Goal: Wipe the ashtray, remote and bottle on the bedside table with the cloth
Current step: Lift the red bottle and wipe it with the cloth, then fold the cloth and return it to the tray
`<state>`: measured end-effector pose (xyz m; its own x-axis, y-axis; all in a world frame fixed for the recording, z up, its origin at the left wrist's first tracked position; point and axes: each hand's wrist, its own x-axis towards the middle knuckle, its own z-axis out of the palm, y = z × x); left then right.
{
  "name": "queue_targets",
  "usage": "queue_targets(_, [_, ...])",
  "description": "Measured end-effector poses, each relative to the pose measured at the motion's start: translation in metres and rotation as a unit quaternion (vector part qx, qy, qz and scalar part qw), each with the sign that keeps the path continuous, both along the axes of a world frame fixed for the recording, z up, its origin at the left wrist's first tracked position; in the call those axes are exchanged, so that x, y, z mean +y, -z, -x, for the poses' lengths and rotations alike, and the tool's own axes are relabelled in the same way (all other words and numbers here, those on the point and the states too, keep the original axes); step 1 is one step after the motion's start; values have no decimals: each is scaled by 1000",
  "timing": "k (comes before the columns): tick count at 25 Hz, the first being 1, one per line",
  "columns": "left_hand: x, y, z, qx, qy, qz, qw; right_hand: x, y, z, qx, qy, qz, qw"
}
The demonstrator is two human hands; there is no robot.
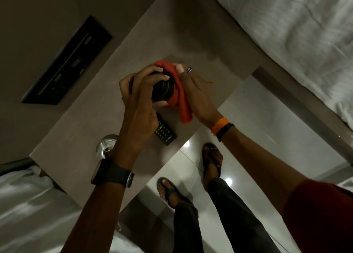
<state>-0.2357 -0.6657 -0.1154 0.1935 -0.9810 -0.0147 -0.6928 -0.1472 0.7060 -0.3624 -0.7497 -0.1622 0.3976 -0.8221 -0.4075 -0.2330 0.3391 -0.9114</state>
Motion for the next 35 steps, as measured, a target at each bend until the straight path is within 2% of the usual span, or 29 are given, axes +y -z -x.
queue_targets(2, [-1,-1,2,11,-9,0,1000,-19,17,12,51,-63,-24,996])
queue_targets(4, [-9,-2,4,-5,-22,-2,1000,-43,28,18,111,-104,-9,988])
queue_targets(7, [-24,-4,-1,-35,-53,15,998,-80,23,12,119,3,38,992])
queue_targets(8, [-28,-5,-1,-31,-63,21,997,-91,21,14,118,50,72,989])
queue_targets(10, [-34,-5,3,4,-87,36,996,-97,21,29,134,82,155,975])
queue_targets(13, [-54,-8,10,17,-130,66,989,-70,49,60,246,-3,249,937])
queue_targets(17, [-81,-7,19,-10,-99,80,992,13,84,87,351,-214,267,872])
queue_targets(22, [-84,2,35,26,-98,82,992,91,92,103,304,-332,394,801])
queue_targets(24, [-75,8,31,80,-131,62,986,94,83,102,289,-295,387,824])
queue_targets(25, [-65,11,31,116,-155,50,980,93,76,100,264,-256,359,858])
queue_targets(26, [-52,16,31,146,-180,39,972,93,67,99,222,-206,292,907])
queue_targets(27, [-34,21,32,165,-199,28,966,94,58,98,168,-145,183,958])
queue_targets(28, [-15,26,33,174,-210,12,962,94,46,96,106,-79,39,990])
queue_targets(29, [8,33,33,188,-212,-15,959,96,35,95,40,-17,-102,994])
queue_targets(31, [52,43,33,271,-205,-94,936,96,17,98,-34,60,-302,951])
queue_targets(33, [98,44,34,397,-203,-159,881,101,-2,91,-85,63,-391,914])
queue_targets(35, [133,34,39,491,-212,-175,827,111,-18,75,-129,81,-408,900])
